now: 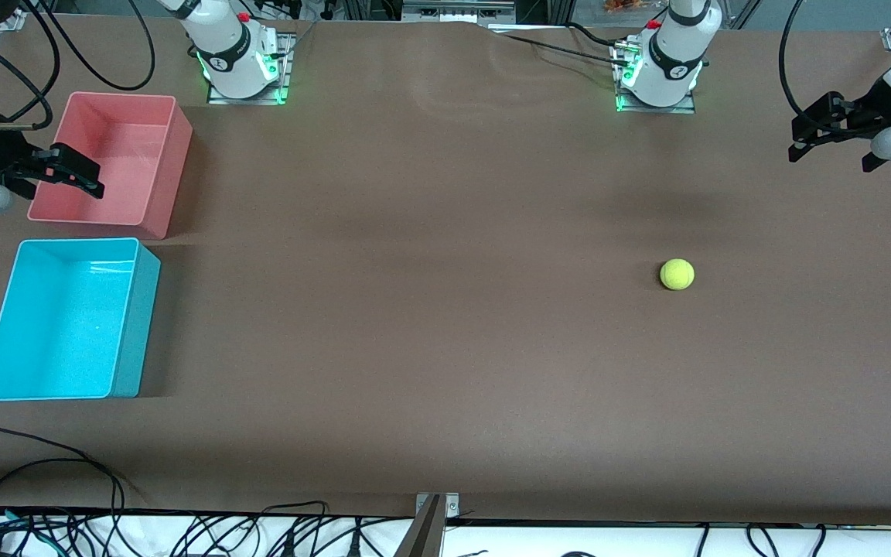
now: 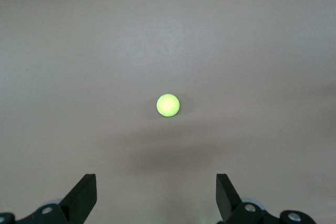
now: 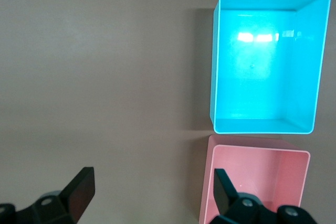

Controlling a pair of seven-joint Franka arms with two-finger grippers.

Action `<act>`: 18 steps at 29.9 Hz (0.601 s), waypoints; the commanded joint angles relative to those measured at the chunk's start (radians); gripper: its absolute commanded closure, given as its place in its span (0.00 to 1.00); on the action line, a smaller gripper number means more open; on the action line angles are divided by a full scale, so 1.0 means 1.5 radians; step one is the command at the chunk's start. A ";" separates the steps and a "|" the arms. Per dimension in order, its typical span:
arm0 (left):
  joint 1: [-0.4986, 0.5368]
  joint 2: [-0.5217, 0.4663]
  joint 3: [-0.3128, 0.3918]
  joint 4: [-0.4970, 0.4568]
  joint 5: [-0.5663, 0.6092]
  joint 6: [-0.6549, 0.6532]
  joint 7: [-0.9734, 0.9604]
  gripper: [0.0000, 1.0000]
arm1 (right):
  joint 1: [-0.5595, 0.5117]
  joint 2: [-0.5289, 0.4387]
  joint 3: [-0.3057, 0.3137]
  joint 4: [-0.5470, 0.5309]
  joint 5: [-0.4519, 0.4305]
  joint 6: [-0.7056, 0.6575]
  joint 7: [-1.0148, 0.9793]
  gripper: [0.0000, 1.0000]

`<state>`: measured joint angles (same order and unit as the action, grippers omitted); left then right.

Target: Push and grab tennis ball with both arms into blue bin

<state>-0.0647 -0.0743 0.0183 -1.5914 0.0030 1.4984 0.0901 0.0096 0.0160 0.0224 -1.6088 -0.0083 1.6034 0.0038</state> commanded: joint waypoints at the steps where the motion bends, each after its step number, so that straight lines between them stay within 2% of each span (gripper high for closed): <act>1: 0.004 0.013 -0.006 0.027 0.012 -0.017 -0.005 0.00 | -0.004 0.007 0.003 0.016 0.001 -0.004 -0.008 0.00; 16: 0.005 0.014 -0.005 0.027 0.008 -0.016 -0.005 0.01 | -0.004 0.006 0.003 0.016 0.002 -0.006 -0.009 0.00; 17: 0.005 0.014 -0.005 0.027 0.009 -0.016 -0.004 0.08 | -0.004 0.006 0.003 0.016 0.002 -0.005 -0.009 0.00; 18: 0.005 0.014 -0.005 0.027 0.010 -0.016 0.003 0.45 | -0.004 0.006 0.003 0.016 0.002 -0.005 -0.009 0.00</act>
<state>-0.0637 -0.0729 0.0183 -1.5914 0.0030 1.4984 0.0901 0.0096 0.0162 0.0224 -1.6087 -0.0083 1.6034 0.0036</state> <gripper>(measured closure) 0.000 0.000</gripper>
